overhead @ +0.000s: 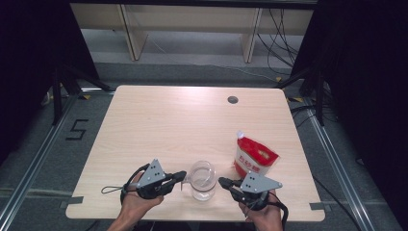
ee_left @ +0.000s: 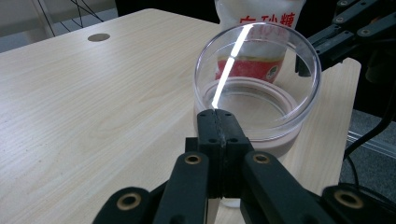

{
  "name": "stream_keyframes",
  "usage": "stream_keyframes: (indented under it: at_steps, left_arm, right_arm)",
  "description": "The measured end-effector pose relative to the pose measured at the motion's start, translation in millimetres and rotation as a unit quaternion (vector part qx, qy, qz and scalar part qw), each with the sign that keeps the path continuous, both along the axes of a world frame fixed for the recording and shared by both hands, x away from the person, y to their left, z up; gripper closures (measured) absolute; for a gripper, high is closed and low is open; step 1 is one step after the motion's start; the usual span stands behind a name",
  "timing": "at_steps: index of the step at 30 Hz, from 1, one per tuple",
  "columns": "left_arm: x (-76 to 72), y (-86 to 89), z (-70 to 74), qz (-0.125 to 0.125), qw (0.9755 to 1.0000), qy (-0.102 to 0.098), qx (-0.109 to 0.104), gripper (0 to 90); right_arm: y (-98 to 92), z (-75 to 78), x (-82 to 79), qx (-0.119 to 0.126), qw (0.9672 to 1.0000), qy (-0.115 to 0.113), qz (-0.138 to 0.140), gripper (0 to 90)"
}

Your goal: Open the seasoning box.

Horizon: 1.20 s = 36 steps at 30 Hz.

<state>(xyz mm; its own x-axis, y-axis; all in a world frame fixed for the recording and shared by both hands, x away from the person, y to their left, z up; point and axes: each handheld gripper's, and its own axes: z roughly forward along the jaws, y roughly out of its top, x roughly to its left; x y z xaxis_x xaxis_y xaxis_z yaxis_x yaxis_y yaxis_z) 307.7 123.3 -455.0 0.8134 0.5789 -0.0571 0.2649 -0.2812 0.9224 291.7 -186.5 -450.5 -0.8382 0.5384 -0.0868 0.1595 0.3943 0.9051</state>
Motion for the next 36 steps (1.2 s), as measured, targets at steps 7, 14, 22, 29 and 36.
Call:
stream_keyframes:
  at_steps: [7, 14, 22, 29, 36]
  left_arm:
    - [0.0, 0.1, -0.3, -0.001, 1.0000, 0.000, -0.002, 89.1]
    - [0.2, 6.1, -1.3, -0.002, 0.9996, 0.014, -0.024, 79.5]
    - [-13.1, 19.6, -6.3, -0.011, 0.9997, 0.018, -0.008, 53.3]
    - [-18.2, 22.5, -16.9, 0.004, 0.9993, 0.034, 0.015, 36.9]
    - [-16.5, 32.3, -27.3, 0.025, 0.9982, 0.037, 0.041, 28.5]
  right_arm:
    - [10.0, -0.2, 6.0, -0.008, 0.9999, -0.004, 0.013, 89.5]
    - [12.7, 0.7, 7.8, -0.012, 0.9997, -0.009, 0.019, 89.7]
    - [15.0, 4.8, 7.4, -0.015, 0.9996, -0.010, 0.021, 89.2]
    - [19.5, 9.2, 6.8, -0.020, 0.9994, -0.019, 0.020, 88.0]
    - [27.4, 15.5, 6.4, -0.021, 0.9988, -0.036, 0.027, 87.9]
